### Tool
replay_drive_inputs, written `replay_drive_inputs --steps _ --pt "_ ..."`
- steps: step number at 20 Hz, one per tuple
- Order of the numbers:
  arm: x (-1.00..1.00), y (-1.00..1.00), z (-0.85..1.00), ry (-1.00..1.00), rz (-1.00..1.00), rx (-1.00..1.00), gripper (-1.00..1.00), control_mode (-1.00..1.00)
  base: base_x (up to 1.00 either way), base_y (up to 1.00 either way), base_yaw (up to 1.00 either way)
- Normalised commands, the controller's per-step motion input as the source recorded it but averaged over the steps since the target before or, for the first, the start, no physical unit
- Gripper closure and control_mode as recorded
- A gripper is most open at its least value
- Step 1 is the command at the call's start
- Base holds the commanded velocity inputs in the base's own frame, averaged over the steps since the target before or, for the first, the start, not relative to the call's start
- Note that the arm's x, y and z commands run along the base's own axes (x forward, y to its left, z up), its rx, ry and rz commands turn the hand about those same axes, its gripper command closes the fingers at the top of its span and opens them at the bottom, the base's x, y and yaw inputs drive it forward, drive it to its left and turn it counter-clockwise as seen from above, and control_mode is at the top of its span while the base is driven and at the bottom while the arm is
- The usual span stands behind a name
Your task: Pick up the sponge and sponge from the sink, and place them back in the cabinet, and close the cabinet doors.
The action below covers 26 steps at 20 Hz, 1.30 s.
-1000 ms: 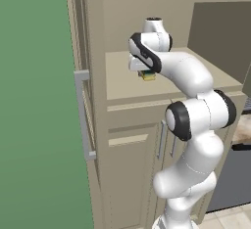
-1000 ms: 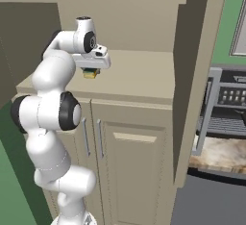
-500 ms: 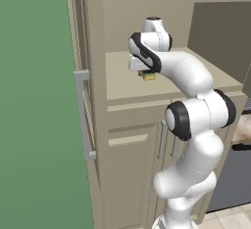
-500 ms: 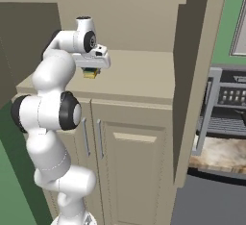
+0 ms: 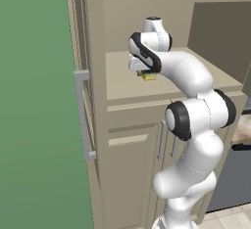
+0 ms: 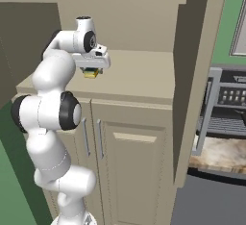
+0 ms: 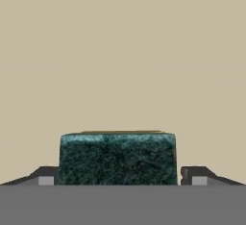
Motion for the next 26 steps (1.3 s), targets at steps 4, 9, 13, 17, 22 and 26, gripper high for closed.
replay_drive_inputs --steps 4,9,13,17,22,26 --pt "0.0 0.0 0.0 0.0 0.0 0.0 -1.0 -1.0 0.0 0.0 0.0" --pt "0.0 0.0 0.0 0.0 0.0 0.0 -1.0 -1.0 0.0 0.0 0.0" --pt "-0.05 0.0 0.0 0.0 0.0 0.0 -1.0 -1.0 0.0 0.0 0.0" --pt "-0.26 0.0 0.0 -0.03 0.0 0.0 -1.0 -1.0 0.0 0.0 0.0" --pt "-0.37 0.0 0.0 -0.06 0.0 0.0 -1.0 -1.0 0.0 0.0 0.0" --pt "-0.4 0.0 0.0 -0.06 0.0 0.0 -1.0 -1.0 0.0 0.0 0.0"
